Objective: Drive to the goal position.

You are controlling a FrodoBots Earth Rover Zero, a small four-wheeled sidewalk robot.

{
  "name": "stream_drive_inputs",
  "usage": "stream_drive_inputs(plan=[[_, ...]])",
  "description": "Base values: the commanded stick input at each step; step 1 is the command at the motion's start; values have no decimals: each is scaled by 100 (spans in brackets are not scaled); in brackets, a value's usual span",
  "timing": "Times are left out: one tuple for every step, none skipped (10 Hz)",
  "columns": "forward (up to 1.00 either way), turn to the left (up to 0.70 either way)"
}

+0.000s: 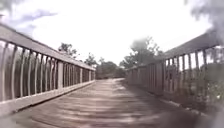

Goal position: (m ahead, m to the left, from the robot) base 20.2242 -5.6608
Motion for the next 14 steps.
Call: stream_drive_inputs(plan=[[100, 0], [100, 0], [100, 0], [100, 0], [100, 0], [100, 0], [100, 0], [100, 0], [100, 0], [100, 0], [100, 0], [100, 0], [100, 0], [100, 0]])
